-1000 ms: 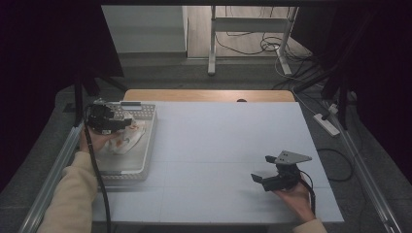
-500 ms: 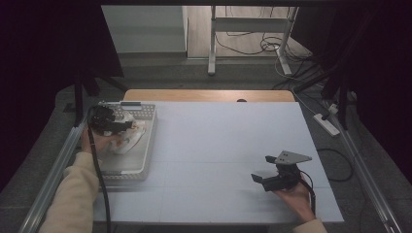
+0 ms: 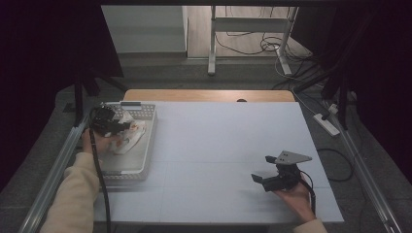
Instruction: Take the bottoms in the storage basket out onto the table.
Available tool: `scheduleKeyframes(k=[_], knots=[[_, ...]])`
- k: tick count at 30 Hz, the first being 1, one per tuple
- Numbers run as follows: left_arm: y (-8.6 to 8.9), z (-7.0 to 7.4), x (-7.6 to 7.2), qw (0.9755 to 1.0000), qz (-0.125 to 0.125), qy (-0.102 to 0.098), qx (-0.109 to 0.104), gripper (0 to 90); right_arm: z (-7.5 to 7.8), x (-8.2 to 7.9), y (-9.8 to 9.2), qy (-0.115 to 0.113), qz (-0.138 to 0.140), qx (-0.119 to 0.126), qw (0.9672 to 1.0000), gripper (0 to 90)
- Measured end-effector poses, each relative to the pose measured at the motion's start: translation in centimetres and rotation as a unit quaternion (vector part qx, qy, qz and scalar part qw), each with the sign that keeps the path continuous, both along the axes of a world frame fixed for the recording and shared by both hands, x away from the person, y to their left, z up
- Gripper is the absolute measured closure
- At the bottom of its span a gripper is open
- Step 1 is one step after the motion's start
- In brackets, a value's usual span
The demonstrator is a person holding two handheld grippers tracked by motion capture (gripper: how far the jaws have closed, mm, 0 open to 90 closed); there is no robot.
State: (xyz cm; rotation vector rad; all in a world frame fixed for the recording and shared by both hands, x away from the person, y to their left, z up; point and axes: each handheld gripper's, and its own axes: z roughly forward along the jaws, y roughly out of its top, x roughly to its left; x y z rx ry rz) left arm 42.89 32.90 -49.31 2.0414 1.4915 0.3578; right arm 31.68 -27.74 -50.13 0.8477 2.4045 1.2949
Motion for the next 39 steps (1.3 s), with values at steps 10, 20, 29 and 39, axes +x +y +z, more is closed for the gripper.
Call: scheduleKeyframes(k=[10, 20, 29, 39], knots=[[0.7, 0.2, -0.5, 0.9997, 0.011, -0.005, -0.019, 74.9, 0.0, 0.0, 0.0, 0.0, -0.001, -0.001, 1.0, 8.0], [0.3, 0.7, -1.4, 0.9994, 0.007, -0.026, -0.021, 75.1, 0.0, 0.0, 0.0, 0.0, -0.001, -0.002, 1.0, 8.0], [0.2, 1.6, -2.7, 0.9974, 0.011, -0.057, -0.042, 75.1, 0.1, -0.1, 0.0, -0.002, -0.001, -0.001, 1.0, 8.0], [0.0, 2.5, -3.9, 0.9946, 0.016, -0.09, -0.05, 75.1, 0.1, -0.1, -0.1, -0.002, -0.002, -0.001, 1.0, 8.0]])
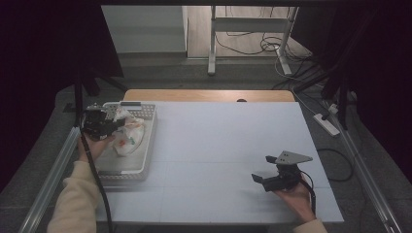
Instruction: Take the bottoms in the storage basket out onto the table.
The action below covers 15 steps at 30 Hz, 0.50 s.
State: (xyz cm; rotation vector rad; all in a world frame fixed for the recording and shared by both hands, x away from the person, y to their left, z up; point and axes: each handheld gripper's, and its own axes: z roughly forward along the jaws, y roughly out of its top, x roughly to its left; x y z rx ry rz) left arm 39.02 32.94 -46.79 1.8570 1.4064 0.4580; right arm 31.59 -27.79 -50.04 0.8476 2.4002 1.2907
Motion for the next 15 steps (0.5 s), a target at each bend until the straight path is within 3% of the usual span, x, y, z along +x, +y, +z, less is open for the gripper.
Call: scheduleKeyframes(k=[15], knots=[[0.1, 1.2, -1.0, 0.9993, -0.007, -0.03, -0.022, 75.1, 0.0, 0.0, 0.1, -0.003, 0.004, 0.003, 1.0, 8.0]])
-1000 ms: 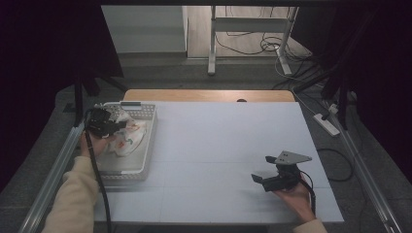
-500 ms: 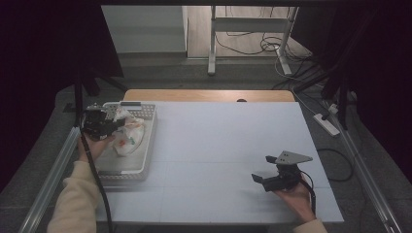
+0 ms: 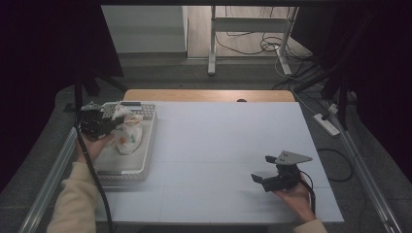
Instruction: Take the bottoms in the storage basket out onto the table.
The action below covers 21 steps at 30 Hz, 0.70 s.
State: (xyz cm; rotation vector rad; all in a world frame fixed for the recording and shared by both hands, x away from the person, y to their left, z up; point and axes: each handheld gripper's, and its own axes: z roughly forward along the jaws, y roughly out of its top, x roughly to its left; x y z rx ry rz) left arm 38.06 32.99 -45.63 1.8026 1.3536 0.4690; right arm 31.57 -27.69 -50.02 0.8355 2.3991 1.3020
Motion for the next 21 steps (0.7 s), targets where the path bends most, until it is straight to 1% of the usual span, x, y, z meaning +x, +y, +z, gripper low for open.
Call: scheduleKeyframes(k=[5, 7, 9, 21], knots=[[0.2, 0.2, -0.2, 1.0, -0.001, -0.005, -0.008, 75.1, 0.0, 0.0, -0.1, 0.0, 0.0, 0.002, 1.0, 8.0], [0.3, 0.3, -0.3, 0.9999, -0.001, -0.007, -0.014, 75.1, 0.0, 0.0, -0.1, 0.001, 0.002, 0.007, 1.0, 8.0], [0.4, 0.4, -0.5, 0.9998, -0.001, -0.011, -0.019, 75.1, 0.0, 0.0, -0.1, 0.002, 0.003, 0.01, 0.9999, 8.0], [0.3, 1.6, -1.2, 0.9985, -0.009, -0.036, -0.04, 75.1, 0.0, 0.0, -0.1, 0.004, 0.003, 0.01, 0.9999, 8.0]])
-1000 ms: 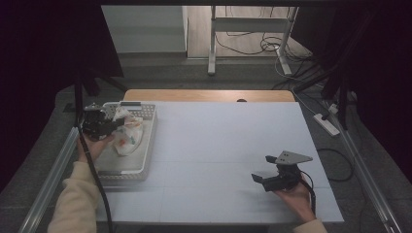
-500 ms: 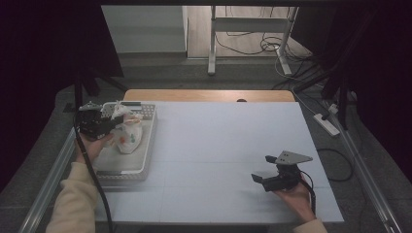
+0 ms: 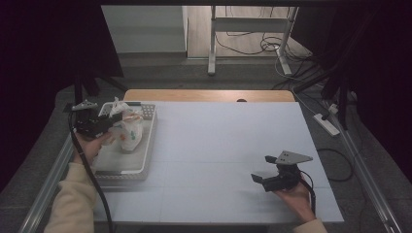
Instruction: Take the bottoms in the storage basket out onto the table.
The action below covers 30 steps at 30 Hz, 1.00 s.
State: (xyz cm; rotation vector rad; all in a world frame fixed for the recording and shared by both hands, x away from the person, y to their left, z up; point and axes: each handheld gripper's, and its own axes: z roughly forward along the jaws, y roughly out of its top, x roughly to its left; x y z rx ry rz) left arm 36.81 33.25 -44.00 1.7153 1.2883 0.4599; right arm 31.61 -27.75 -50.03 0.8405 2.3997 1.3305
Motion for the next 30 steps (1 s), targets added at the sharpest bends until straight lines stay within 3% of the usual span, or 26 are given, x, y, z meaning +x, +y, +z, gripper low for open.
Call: scheduleKeyframes(k=[10, 30], knots=[[-0.3, 1.2, -0.8, 0.9996, -0.01, -0.023, -0.014, 75.2, 0.0, 0.0, 0.0, 0.001, -0.001, 0.002, 1.0, 8.0], [-0.6, 2.4, -1.6, 0.9981, -0.023, -0.047, -0.032, 75.2, -0.1, 0.1, 0.0, 0.001, -0.001, -0.003, 1.0, 8.1]])
